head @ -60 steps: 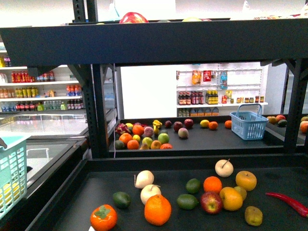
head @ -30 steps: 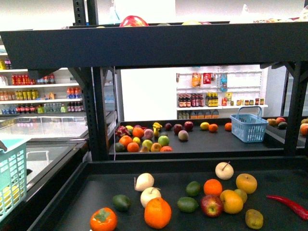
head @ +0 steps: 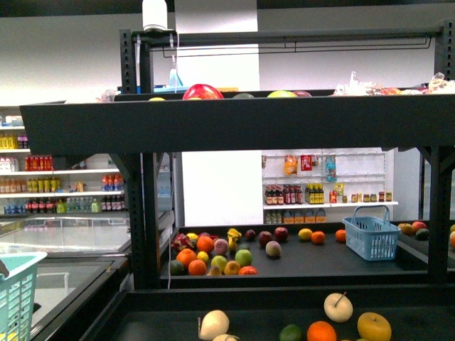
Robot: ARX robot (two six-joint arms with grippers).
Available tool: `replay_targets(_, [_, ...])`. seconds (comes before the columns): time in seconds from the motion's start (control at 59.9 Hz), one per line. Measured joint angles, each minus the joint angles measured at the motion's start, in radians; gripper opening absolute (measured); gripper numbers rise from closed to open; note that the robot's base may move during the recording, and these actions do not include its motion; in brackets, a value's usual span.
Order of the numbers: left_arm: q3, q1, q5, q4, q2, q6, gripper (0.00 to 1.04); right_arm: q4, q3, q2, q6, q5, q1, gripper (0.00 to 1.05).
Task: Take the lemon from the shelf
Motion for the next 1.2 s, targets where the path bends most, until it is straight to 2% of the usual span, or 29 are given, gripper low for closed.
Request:
replay_targets(0.167, [-0.135,-0.016,-0.005,0.046,-0.082,0.016,0.02,0.0,0.0,0.0,0.0,-0.002,0.0,0.97])
replay_targets(0.517, [-0.328,-0.017,-0.005,0.055,-0.268,0.022,0.03,0.0,0.0,0.0,0.0,-0.002,0.0,0.97])
replay_targets(1.202, [-0.44,-0.017,-0.006,-0.085,-0.537,0.024,0.03,0.0,0.0,0.0,0.0,-0.002,0.0,0.97])
